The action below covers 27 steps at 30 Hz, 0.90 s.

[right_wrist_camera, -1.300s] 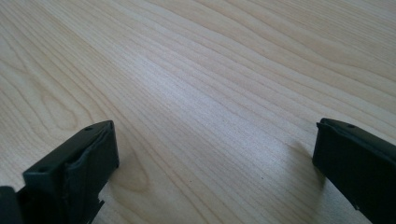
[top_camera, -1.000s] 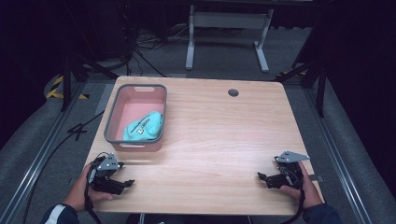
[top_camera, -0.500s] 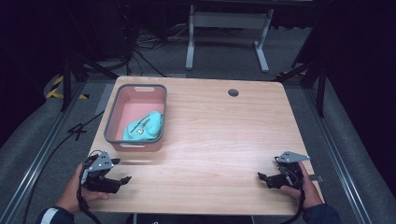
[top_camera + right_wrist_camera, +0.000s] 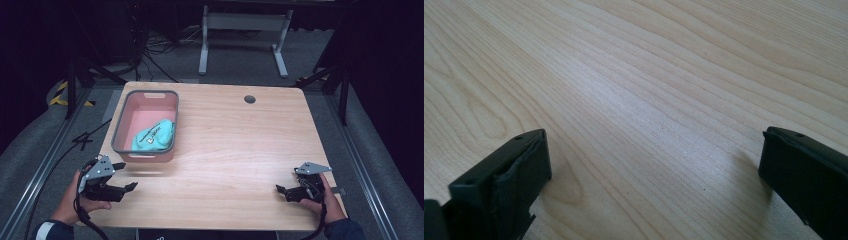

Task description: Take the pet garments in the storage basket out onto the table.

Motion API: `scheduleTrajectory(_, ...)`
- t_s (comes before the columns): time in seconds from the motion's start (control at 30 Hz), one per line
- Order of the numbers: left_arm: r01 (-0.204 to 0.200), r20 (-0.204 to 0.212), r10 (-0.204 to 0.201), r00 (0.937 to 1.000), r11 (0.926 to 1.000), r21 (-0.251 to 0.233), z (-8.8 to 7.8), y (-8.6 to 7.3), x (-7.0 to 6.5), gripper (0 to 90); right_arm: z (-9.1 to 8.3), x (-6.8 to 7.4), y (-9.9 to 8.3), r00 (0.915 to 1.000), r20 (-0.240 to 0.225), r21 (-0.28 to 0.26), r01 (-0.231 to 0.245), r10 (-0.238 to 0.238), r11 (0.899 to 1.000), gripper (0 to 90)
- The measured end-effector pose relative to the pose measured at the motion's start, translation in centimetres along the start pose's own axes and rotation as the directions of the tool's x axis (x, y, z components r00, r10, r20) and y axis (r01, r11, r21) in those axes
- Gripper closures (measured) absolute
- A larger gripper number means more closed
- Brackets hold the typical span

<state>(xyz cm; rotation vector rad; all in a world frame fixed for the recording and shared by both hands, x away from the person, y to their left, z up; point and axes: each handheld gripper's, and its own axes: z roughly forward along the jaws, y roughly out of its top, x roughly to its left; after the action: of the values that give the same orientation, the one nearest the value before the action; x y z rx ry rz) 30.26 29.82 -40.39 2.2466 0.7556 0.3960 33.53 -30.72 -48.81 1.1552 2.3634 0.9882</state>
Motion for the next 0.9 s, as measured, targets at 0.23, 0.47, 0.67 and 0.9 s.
scheduleTrajectory(0.23, -0.014, -0.018, 0.014, 0.9997, 0.9996, -0.024, -0.8, 2.1, 0.6, 23.3, 0.0, 0.0, 0.0, 1.0000, 0.001, 0.000, 0.002, -0.002, 1.000, 0.5)
scheduleTrajectory(0.47, -0.028, -0.031, 0.027, 0.9991, 0.9993, -0.026, -0.4, 4.6, 1.9, 23.0, 0.0, 0.0, 0.0, 1.0000, 0.001, 0.000, 0.001, -0.001, 1.000, 0.5)
scheduleTrajectory(0.67, -0.009, -0.031, 0.010, 0.9995, 0.9999, 0.014, 0.9, 6.4, 3.7, 22.0, 0.0, 0.0, 0.0, 1.0000, 0.001, 0.000, 0.001, -0.001, 1.000, 0.6)
scheduleTrajectory(0.9, -0.015, -0.045, 0.017, 0.9989, 0.9987, 0.048, 1.7, 8.5, 5.4, 22.4, 0.0, 0.0, 0.0, 1.0000, 0.001, 0.000, 0.001, -0.001, 1.000, 0.5)
